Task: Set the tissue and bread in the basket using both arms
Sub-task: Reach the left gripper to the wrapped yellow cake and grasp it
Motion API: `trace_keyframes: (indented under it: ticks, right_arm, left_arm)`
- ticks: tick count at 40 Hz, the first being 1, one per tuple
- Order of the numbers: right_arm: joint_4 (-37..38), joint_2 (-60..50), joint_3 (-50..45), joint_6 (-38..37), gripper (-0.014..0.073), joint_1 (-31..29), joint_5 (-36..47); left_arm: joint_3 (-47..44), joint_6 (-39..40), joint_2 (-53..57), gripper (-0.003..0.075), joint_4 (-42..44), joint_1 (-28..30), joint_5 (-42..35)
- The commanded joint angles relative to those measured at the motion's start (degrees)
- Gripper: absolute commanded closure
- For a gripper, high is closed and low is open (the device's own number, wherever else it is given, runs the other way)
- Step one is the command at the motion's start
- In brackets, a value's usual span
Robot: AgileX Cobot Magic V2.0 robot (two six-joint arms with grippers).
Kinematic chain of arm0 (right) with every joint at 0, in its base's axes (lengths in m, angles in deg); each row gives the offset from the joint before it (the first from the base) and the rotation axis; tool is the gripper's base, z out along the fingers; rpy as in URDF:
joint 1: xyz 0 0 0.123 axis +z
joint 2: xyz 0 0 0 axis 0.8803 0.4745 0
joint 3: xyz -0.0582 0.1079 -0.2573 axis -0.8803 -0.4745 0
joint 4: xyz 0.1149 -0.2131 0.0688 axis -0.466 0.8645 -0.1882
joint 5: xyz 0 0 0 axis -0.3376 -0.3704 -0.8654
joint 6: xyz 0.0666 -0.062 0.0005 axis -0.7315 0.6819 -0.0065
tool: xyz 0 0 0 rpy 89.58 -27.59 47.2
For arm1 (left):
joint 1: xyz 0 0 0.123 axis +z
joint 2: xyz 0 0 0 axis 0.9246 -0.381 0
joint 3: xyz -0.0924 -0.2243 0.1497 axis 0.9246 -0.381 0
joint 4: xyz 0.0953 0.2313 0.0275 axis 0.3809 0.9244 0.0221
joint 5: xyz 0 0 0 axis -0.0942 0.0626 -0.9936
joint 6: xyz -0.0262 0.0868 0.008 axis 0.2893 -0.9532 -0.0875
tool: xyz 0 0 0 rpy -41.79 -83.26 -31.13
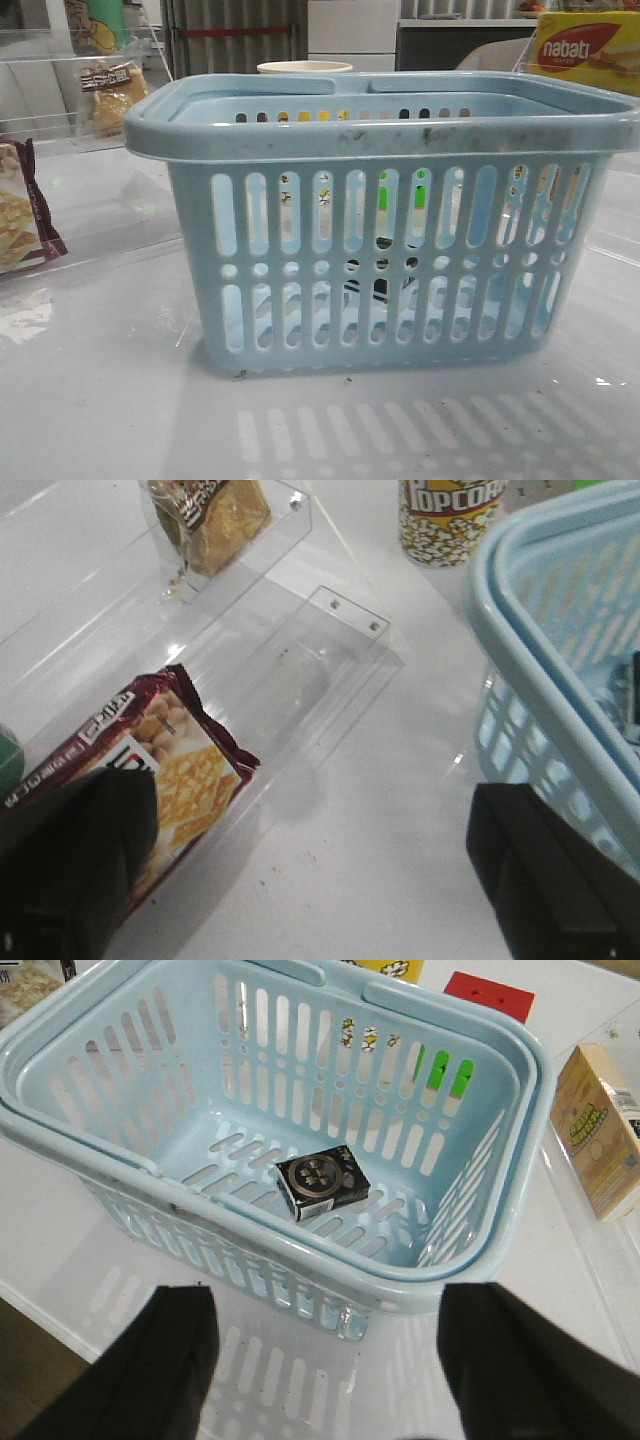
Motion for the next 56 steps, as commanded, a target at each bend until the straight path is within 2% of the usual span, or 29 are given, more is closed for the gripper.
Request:
trace_keyframes:
  ticks: [1, 12, 21, 25, 33, 40, 44, 56]
  right_arm:
    - [1.04, -0.26, 1.50, 0.00, 0.0025, 0.07, 4.36]
    - [1.04, -0.26, 1.50, 0.00, 0.0025, 0.07, 4.36]
    - [1.04, -0.25, 1.50, 0.00, 0.0025, 0.07, 4.31]
    - [1.04, -0.25, 1.50, 0.00, 0.0025, 0.07, 4.31]
    - [1.04, -0.25, 1.50, 0.00, 0.0025, 0.07, 4.31]
    - [1.04, -0.25, 1.50, 0.00, 0.0025, 0.07, 4.31]
    - [1.04, -0.25, 1.50, 0.00, 0.0025, 0.07, 4.31]
    - [1.04, -0.25, 1.50, 0.00, 0.0025, 0.07, 4.31]
  left_arm:
    - [7.20, 0.41, -6.33, 0.0043, 0.18, 2.14, -5.12]
    - [23.65, 0.41, -24.78, 0.0045, 0.05, 5.16, -6.33]
    - [34.29, 0.41, -35.45, 0.0045, -0.08, 6.26, -7.26]
    - [36.87, 0.41, -39.08, 0.0045, -0.08, 6.26, -9.62]
    - [37.45, 0.41, -43.31, 0.0045, -0.08, 6.26, -19.49]
    - [37.45, 0.41, -45.76, 0.0052, -0.08, 6.26, -22.87]
    - [37.45, 0.41, -46.43, 0.0093, -0.08, 6.26, -23.59]
    - [37.45, 0.41, -46.72, 0.0330, -0.08, 6.26, -24.16]
